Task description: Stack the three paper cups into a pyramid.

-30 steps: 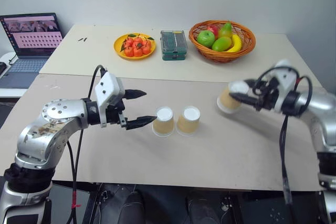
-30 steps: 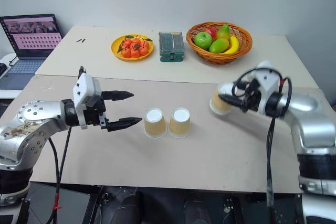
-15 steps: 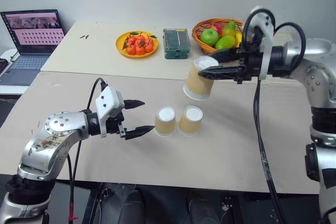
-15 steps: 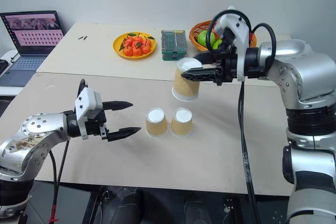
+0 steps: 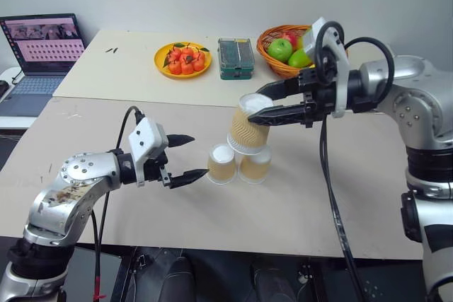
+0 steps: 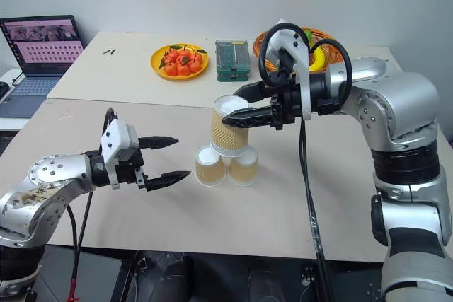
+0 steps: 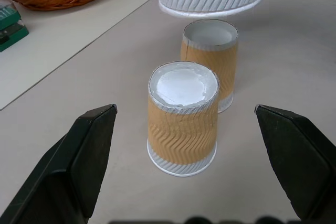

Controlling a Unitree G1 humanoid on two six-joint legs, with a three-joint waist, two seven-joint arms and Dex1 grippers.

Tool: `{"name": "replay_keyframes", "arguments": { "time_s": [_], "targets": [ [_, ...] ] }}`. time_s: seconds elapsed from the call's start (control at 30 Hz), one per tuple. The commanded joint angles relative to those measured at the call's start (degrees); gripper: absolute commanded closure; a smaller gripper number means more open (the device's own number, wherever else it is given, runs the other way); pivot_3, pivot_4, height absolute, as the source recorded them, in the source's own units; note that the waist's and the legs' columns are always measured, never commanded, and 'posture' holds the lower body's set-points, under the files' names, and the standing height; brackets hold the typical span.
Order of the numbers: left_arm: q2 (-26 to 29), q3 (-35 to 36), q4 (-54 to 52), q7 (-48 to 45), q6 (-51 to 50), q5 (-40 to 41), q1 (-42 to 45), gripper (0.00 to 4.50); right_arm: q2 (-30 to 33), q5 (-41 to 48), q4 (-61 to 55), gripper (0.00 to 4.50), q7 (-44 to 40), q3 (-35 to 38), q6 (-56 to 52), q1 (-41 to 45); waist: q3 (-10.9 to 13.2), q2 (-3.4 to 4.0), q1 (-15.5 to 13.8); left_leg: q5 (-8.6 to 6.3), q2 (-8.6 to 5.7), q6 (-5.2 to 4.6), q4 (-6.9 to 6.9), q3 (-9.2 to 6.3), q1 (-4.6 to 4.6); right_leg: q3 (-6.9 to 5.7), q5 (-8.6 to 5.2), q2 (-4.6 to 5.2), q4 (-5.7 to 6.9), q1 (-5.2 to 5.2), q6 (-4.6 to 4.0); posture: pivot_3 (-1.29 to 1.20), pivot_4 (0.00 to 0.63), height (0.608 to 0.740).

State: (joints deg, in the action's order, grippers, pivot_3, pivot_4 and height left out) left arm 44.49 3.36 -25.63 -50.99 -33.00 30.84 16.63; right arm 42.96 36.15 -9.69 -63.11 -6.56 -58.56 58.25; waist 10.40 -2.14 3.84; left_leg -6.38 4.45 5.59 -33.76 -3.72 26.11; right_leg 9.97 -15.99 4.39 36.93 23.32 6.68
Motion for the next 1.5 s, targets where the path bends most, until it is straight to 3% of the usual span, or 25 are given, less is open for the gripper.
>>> {"name": "replay_keyframes", "arguments": {
  "time_s": [0.03,1.2,1.27,1.37,1.5],
  "targets": [
    [1.28,1.36,-1.07,-0.7,-0.02,0.73,2.3,0.0,-0.21,-0.1,-2.86,1.8,0.84,0.42,1.73,-2.09,0.0,0.0,-0.07,0.0,0.0,0.0,0.0,0.0,0.01,0.0,0.0,0.0,0.0,0.0,0.0,0.0,0.15,0.74],
    [2.48,1.36,-0.58,-0.79,-1.78,0.81,5.34,0.0,-2.86,-4.57,-1.08,1.8,0.41,-2.03,8.58,-4.92,0.0,0.0,0.08,0.0,0.0,0.0,0.0,0.0,0.01,-0.01,0.0,0.0,0.01,0.01,0.0,0.0,0.15,0.74],
    [2.39,1.05,-0.34,-0.94,-1.64,0.69,5.67,0.0,-2.96,-4.49,-1.26,0.8,0.7,-1.97,8.48,-5.09,0.0,0.0,0.08,0.0,0.0,0.0,0.0,0.0,0.01,-0.01,0.0,0.0,0.01,0.01,0.0,0.0,0.15,0.74],
    [2.24,0.59,0.06,-1.17,-1.59,0.6,6.3,0.0,-3.28,-4.49,-1.3,0.03,1.34,-1.85,8.44,-5.22,0.0,0.0,0.08,0.0,0.0,0.0,0.0,0.0,0.01,-0.01,0.0,-0.01,0.01,0.01,0.01,0.0,0.15,0.74],
    [2.13,0.27,0.52,-1.48,-1.33,0.37,6.61,0.0,-3.2,-4.33,-1.48,0.01,1.76,-1.54,8.38,-5.17,0.0,0.0,0.11,0.0,0.0,0.0,0.01,0.0,0.01,-0.01,0.0,-0.01,0.01,0.01,0.01,0.0,0.15,0.74]
  ]
}}
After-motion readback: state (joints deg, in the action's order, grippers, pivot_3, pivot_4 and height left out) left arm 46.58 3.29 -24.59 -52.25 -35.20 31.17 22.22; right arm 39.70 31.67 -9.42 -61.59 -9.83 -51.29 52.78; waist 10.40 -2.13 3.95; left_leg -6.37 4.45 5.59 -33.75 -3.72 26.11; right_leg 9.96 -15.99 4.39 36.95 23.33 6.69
